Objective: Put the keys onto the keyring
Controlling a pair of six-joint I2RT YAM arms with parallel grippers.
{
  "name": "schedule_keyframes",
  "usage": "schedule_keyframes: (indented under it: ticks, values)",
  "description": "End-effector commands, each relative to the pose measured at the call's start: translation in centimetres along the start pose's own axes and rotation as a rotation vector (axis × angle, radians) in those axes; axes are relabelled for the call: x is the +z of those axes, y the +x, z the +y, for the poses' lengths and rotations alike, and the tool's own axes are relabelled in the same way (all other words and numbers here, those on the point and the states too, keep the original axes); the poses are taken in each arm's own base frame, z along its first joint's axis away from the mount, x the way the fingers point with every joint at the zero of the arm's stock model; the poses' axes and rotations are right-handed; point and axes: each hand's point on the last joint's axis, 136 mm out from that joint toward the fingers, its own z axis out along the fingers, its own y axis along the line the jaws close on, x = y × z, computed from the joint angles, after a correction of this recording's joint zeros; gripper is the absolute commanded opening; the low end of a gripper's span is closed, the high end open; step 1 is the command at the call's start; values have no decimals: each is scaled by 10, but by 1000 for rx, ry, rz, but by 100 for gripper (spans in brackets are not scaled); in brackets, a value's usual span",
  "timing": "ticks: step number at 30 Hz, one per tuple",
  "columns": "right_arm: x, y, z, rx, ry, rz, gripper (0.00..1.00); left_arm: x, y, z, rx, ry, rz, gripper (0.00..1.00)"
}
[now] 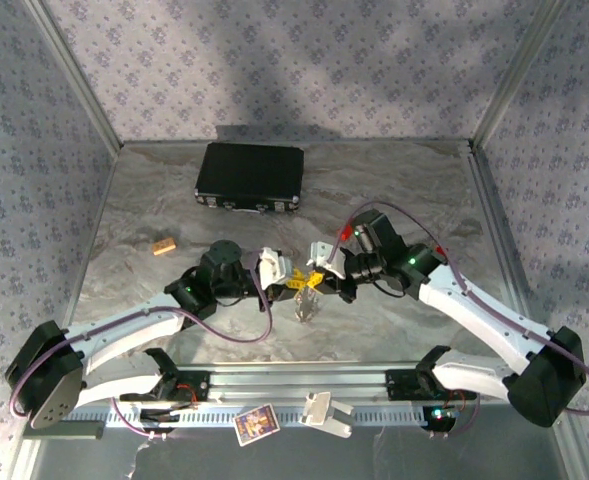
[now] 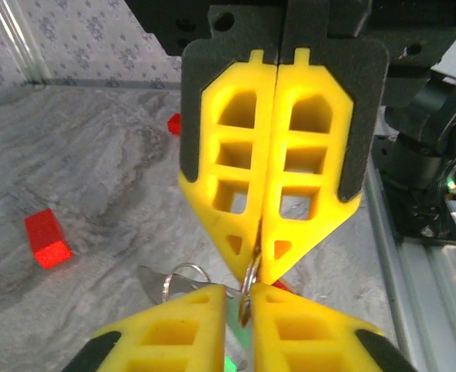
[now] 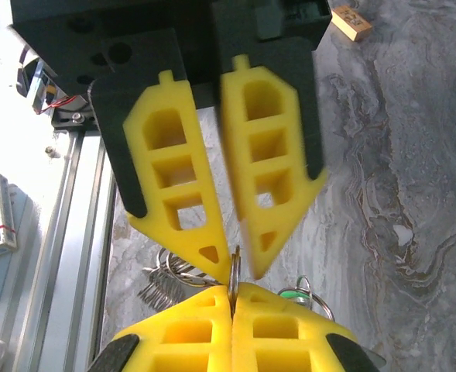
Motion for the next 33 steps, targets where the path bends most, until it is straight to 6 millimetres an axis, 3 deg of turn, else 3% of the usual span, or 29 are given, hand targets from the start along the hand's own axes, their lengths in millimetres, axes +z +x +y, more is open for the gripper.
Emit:
schedule_keyframes:
  ticks: [1, 3, 6, 8, 13, 24, 33]
  values:
    - [-6, -13, 4, -44, -15, -8, 0, 0, -16, -1, 40, 17, -25, 8]
    - [-8, -16, 4, -39, -13, -28, 0, 0, -16, -2, 41, 21, -26, 3]
    - [-14, -17, -2, 7, 9, -89, 27, -3, -20, -2, 50, 11, -52, 0]
    - [-18, -15, -6, 48, 16, -139, 33, -5, -22, -1, 48, -4, -83, 0]
    - [-16, -9, -6, 121, 11, -198, 36, -7, -31, 0, 14, -22, -192, 0]
    - [-21, 1, -17, 203, 79, -178, 36, -8, -26, 2, 26, -39, -180, 0]
    - [-32, -12, -20, 626, 47, -222, 41, -9, -26, 7, 64, -77, -175, 0]
